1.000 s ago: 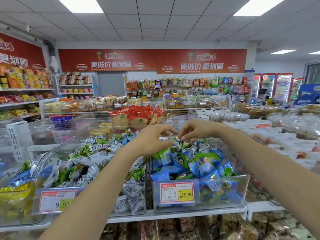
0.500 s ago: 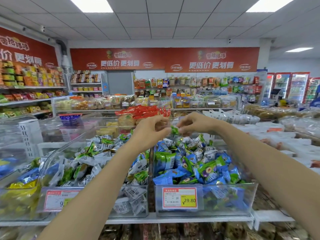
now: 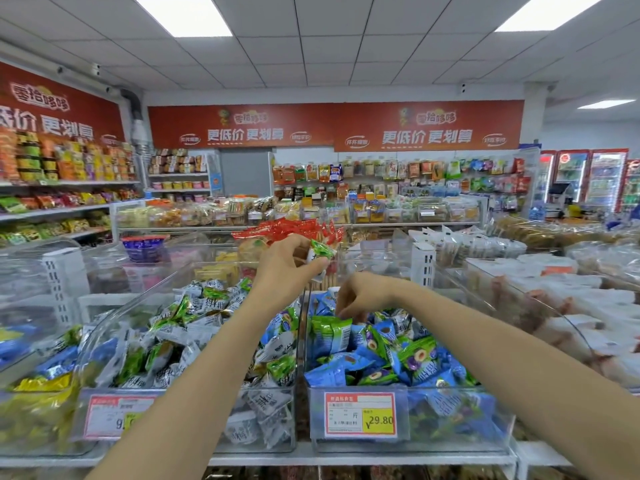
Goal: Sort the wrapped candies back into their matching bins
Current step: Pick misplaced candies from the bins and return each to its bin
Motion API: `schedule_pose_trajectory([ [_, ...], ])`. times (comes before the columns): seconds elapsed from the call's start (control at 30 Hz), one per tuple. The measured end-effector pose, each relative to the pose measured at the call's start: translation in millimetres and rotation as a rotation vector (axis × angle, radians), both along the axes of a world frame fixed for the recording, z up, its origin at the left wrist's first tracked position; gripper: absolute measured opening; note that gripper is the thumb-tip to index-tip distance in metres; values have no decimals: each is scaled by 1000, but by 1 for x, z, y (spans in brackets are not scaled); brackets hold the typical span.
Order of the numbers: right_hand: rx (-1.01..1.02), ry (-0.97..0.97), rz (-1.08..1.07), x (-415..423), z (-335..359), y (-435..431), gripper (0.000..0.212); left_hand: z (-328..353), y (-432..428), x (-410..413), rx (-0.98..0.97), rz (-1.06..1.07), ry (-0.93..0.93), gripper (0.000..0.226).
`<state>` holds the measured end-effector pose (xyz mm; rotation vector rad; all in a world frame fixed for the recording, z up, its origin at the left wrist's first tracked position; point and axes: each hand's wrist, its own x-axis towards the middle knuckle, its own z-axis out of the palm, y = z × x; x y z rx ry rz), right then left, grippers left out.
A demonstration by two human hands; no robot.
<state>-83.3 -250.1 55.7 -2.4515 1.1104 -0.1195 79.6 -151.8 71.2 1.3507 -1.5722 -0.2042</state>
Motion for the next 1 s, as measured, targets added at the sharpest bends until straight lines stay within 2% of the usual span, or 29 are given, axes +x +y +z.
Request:
schedule_pose_trajectory([
  [0.1,-39,-63,14,-3,5,-3,16,-1,2,1,39,-70,64,35],
  [0.17,-23,-201,-8,-13,19,-3,12,-1,4,1,31,-81,29,40],
  [0.27,75,-446,-10,-30,42,1,14,1,1,-3,-15,-21,-121,20],
  [0.3,97,-491,9,-34,47,4,13,0,-2,-4,-24,1,-136,20],
  [0.43,106,-599,89,-37,56,15,5,2,-6,-9,-20,2,-7,18],
  [0.53,110,-679,99,-32,57,14,5,2,-6,-10,51,-106,68,39],
  [0.8,175,-685,200,-22,54,8,6,0,-7,0,130,-227,146,26],
  [0.93,234,-717,145,-17,54,2,14,3,-7,7,82,-177,187,28],
  [1.0,90,-533,51,-15,44,-11,18,3,-5,9,53,-137,239,32],
])
